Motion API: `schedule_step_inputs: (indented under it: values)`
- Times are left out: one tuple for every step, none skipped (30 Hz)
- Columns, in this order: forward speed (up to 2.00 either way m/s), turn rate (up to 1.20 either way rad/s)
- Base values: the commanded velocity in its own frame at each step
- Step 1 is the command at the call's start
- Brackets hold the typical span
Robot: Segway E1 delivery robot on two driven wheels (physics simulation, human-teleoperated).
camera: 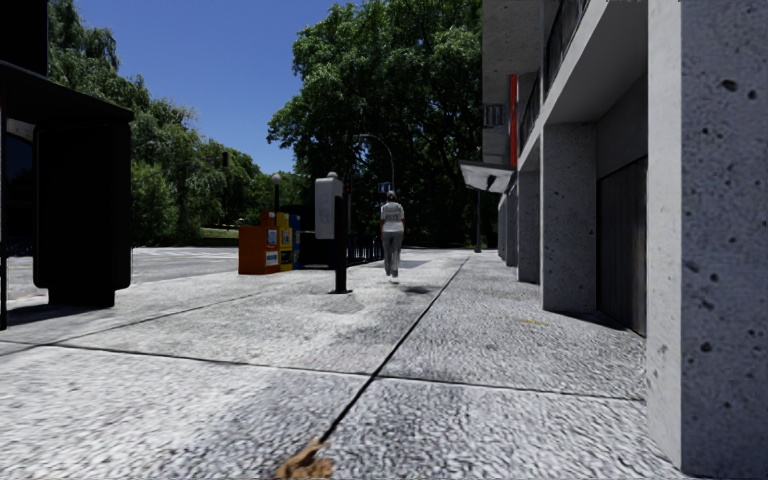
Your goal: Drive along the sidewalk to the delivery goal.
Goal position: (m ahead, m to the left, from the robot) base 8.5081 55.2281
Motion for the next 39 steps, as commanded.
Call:
schedule_step_inputs:
  values:
    - [2.0, 0.0]
    - [2.0, 0.0]
    - [2.0, 0.0]
    - [2.0, 0.0]
    - [2.0, 0.0]
    - [2.0, 0.0]
    - [2.0, 0.0]
    - [2.0, 0.0]
    - [2.0, 0.0]
    - [2.0, 0.0]
    - [2.0, 0.0]
    - [2.0, 0.0]
    - [2.0, 0.0]
    - [2.0, 0.0]
    - [2.0, 0.0]
    - [2.0, 0.0]
    - [2.0, 0.0]
    - [2.0, 0.0]
    - [2.0, 0.0]
    - [2.0, 0.0]
    - [2.0, -0.06]
    - [2.0, -0.06]
    - [2.0, -0.17]
    - [2.0, -0.27]
    - [2.0, -0.27]
    - [2.0, -0.31]
    - [2.0, -0.32]
    - [2.0, -0.32]
    - [2.0, -0.32]
    - [2.0, -0.32]
    - [2.0, -0.32]
    - [2.0, -0.32]
    - [2.0, -0.32]
    - [2.0, -0.33]
    - [2.0, -0.33]
    - [2.0, -0.33]
    - [2.0, -0.33]
    - [2.0, -0.33]
    - [2.0, -0.33]
